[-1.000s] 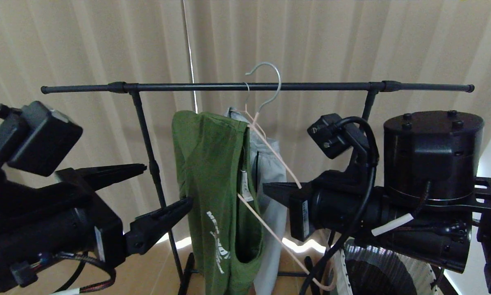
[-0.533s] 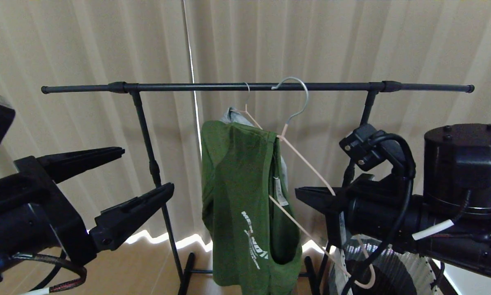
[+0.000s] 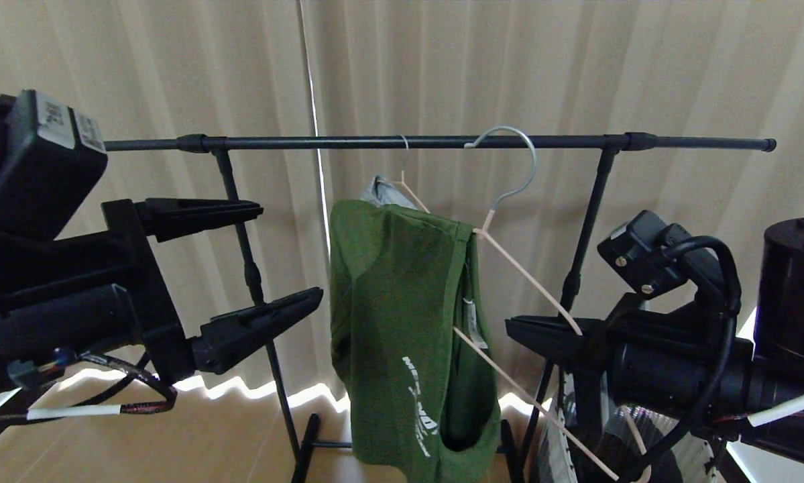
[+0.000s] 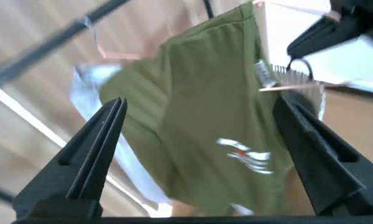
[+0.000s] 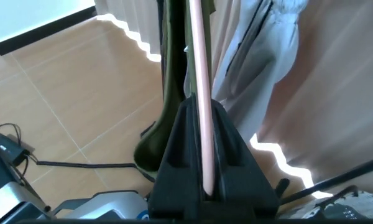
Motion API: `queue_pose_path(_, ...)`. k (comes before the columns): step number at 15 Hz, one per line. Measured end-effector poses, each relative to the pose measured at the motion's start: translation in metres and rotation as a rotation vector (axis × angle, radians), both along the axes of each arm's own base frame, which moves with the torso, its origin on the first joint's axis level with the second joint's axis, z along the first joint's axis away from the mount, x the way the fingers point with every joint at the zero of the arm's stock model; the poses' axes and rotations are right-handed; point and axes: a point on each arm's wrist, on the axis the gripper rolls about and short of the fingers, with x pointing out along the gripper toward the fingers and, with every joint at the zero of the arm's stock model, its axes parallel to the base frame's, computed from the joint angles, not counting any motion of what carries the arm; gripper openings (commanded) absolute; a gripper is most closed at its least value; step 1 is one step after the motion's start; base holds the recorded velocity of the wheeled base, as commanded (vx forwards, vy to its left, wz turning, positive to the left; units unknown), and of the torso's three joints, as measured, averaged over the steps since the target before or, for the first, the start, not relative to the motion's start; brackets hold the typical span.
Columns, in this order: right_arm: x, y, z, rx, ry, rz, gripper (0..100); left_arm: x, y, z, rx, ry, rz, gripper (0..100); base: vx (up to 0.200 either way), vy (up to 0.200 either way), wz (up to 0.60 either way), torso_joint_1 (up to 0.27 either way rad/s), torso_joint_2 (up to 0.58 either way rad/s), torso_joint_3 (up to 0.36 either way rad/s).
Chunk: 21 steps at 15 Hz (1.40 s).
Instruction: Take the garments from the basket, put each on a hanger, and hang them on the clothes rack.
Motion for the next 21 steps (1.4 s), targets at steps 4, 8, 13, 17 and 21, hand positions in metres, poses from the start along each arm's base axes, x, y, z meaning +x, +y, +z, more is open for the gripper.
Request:
queue_pose_path(4,-0.012,0.008,0.001,-0.004,-0.007,0.092,0,0.03,0.01,-0.003,0.152,-0.145,-0.093,100,0.0,0.0,0.0,0.0,0.0,0.0)
queue_pose_path(8,-0.015,0.013,0.0,-0.019,-0.018,0.147,0,0.044,-0.002,-0.006,0.174,-0.144,-0.128,100,0.0,0.0,0.0,0.0,0.0,0.0)
queue_pose_path(13,-0.023,0.021,-0.001,-0.035,-0.029,0.203,0,0.06,-0.013,-0.011,0.231,-0.183,-0.151,100,0.0,0.0,0.0,0.0,0.0,0.0)
queue_pose_path(17,-0.028,0.025,0.0,-0.032,-0.032,0.229,0,0.068,-0.017,-0.012,0.238,-0.181,-0.151,0,0.0,0.0,0.0,0.0,0.0,0.0)
queue_pose_path(21,-0.03,0.027,0.0,-0.027,-0.036,0.239,0,0.07,-0.018,-0.014,0.238,-0.176,-0.152,0,0.0,0.0,0.0,0.0,0.0,0.0)
